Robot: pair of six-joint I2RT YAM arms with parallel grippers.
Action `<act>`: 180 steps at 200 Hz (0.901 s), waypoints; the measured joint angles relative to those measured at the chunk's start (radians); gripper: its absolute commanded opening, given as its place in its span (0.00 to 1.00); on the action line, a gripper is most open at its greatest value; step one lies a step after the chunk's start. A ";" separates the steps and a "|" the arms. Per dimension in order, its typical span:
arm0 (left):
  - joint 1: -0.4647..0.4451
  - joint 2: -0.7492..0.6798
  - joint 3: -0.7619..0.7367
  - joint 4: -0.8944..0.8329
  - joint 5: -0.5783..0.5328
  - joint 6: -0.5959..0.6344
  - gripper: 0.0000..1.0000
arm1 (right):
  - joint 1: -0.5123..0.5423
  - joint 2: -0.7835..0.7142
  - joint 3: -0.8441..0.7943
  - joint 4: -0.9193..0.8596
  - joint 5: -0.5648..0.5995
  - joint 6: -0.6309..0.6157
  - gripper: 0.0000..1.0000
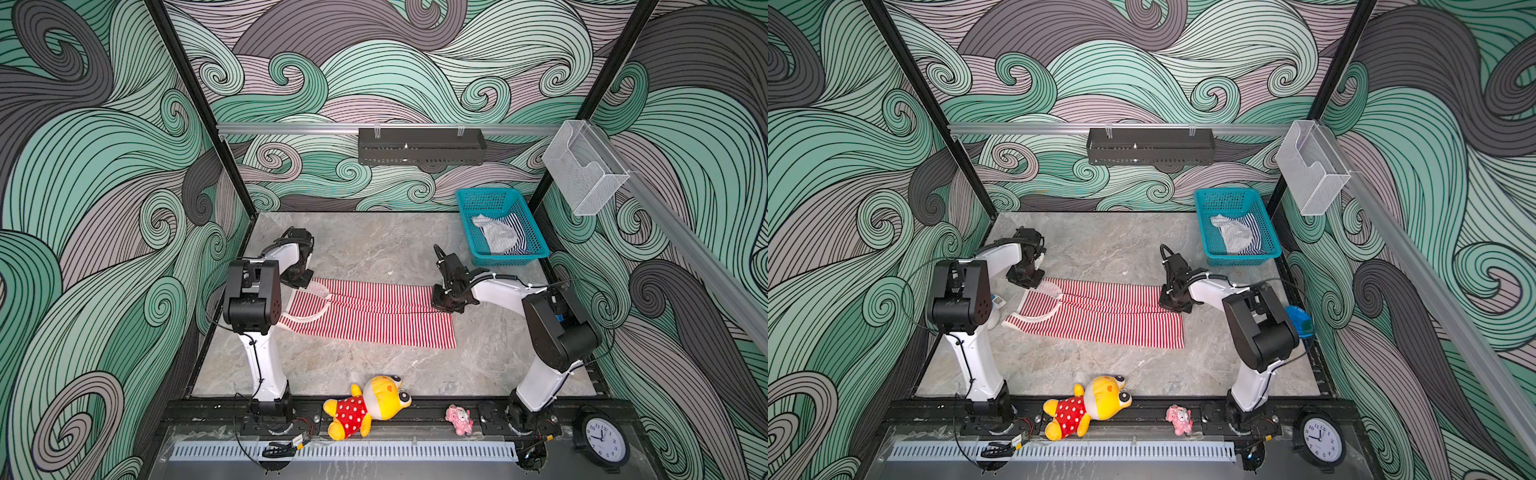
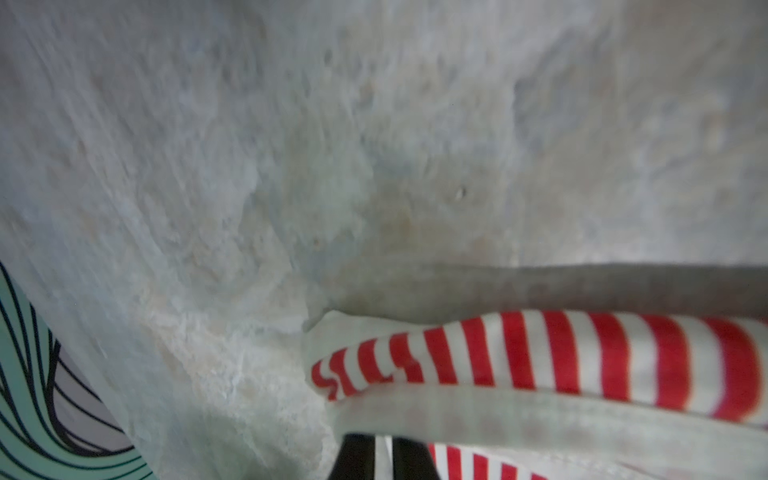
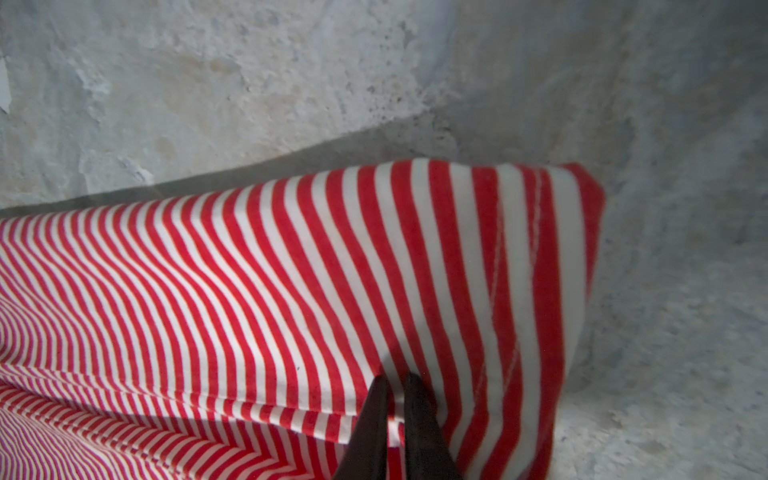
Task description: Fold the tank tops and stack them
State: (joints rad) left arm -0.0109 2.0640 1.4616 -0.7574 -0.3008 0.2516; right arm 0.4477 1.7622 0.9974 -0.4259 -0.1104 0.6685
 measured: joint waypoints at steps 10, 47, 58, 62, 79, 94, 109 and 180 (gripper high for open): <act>-0.011 0.061 0.100 -0.025 0.011 0.004 0.10 | 0.000 -0.007 -0.007 0.000 -0.006 0.004 0.15; -0.064 0.286 0.470 -0.093 0.020 0.042 0.09 | 0.000 -0.029 -0.014 -0.037 -0.039 0.009 0.19; -0.082 0.361 0.606 -0.130 0.025 0.050 0.09 | 0.000 -0.035 -0.008 -0.058 -0.048 0.005 0.20; -0.090 0.394 0.663 -0.145 0.028 0.051 0.09 | 0.000 -0.039 -0.004 -0.068 -0.049 0.005 0.21; -0.111 0.484 0.830 -0.194 0.029 0.056 0.08 | 0.000 -0.055 0.026 -0.105 -0.052 -0.006 0.24; -0.124 0.500 0.866 -0.220 0.030 0.054 0.09 | 0.000 -0.079 0.068 -0.132 -0.052 -0.014 0.26; -0.135 0.476 0.826 -0.233 0.031 0.052 0.11 | -0.001 -0.102 0.104 -0.146 -0.051 -0.027 0.27; -0.159 0.084 0.341 -0.207 0.070 0.034 0.13 | -0.005 0.010 0.200 -0.142 -0.047 -0.103 0.26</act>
State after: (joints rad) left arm -0.1696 2.1479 1.8023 -0.9646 -0.2310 0.2855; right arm 0.4427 1.7721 1.1969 -0.5682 -0.1574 0.5659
